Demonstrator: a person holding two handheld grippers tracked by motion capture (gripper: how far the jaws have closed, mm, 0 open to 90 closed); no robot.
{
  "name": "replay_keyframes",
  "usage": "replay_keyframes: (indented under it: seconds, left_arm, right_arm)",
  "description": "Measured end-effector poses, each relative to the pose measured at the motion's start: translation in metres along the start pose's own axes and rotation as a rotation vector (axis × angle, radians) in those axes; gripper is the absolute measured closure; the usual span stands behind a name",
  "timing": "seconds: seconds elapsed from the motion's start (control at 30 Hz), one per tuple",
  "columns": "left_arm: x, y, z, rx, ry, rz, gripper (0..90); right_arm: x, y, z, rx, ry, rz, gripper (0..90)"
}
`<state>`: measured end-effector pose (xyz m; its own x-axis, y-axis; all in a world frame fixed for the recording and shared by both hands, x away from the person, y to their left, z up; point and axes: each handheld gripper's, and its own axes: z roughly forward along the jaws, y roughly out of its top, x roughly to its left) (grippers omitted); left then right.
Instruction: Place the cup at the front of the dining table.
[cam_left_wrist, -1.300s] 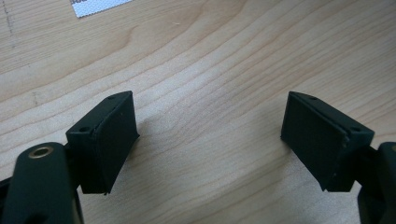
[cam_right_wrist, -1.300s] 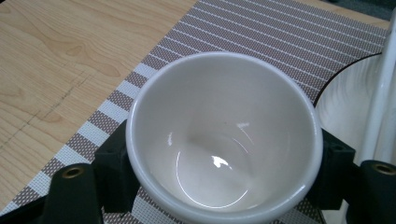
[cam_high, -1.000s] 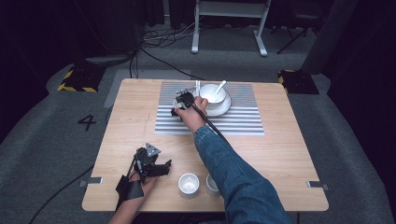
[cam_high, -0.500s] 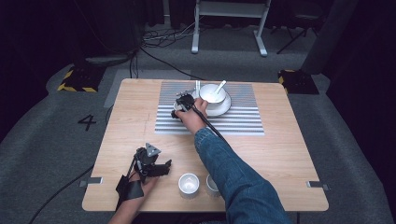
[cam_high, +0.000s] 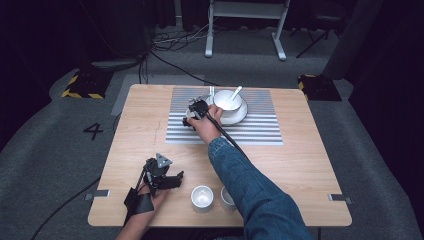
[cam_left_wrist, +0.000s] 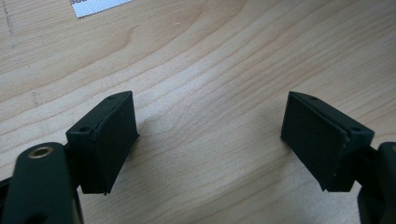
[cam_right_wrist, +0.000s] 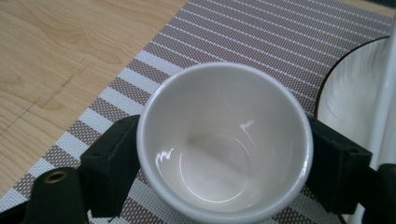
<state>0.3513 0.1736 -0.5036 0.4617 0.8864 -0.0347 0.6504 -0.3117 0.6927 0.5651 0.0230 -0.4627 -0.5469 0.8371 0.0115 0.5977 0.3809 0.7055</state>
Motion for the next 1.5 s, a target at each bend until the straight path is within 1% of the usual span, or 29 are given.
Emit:
replay_keyframes:
  seconds: [0.1,0.17,0.27,0.33,0.47,0.73,0.9,1.03,1.17,1.33,1.5]
  left_arm:
    - [0.000,0.000,0.000,0.000,0.000,0.001,18.7]
    - [0.000,0.000,0.000,0.000,0.000,0.001,18.7]
    - [0.000,0.000,0.000,0.001,0.000,0.002,18.7]
    - [0.000,0.000,0.000,0.000,0.000,0.001,18.7]
    - [0.000,0.000,0.000,0.000,0.000,0.001,18.7]
    - [0.000,0.000,0.000,-0.001,-0.002,0.002,18.6]
    - [0.000,0.000,0.000,-0.001,-0.002,0.004,18.6]
    - [0.000,0.000,0.000,0.000,-0.003,0.003,18.6]
    - [0.000,0.000,0.000,0.000,-0.003,0.003,18.6]
    - [0.000,0.000,0.000,0.001,-0.004,0.004,18.5]
    - [0.000,0.000,0.000,0.001,-0.004,0.003,18.5]
  right_arm:
    - [0.001,0.002,-0.008,-0.017,-0.008,-0.010,19.5]
    - [0.000,0.002,-0.014,-0.023,-0.012,-0.006,19.5]
    - [-0.002,0.003,-0.024,-0.034,-0.001,0.007,19.5]
    - [-0.004,0.005,-0.032,-0.049,0.000,-0.002,19.5]
    - [-0.007,0.005,-0.048,-0.064,0.016,-0.013,19.8]
    - [-0.022,0.003,-0.085,-0.093,0.033,-0.025,20.7]
    - [-0.033,-0.002,-0.107,-0.100,0.055,-0.011,21.0]
    - [-0.042,-0.007,-0.124,-0.113,0.058,-0.018,21.3]
    - [-0.050,-0.015,-0.138,-0.111,0.060,-0.021,21.6]
    - [-0.058,-0.024,-0.158,-0.121,0.065,-0.027,22.0]
    - [-0.066,-0.033,-0.176,-0.125,0.064,-0.043,22.2]
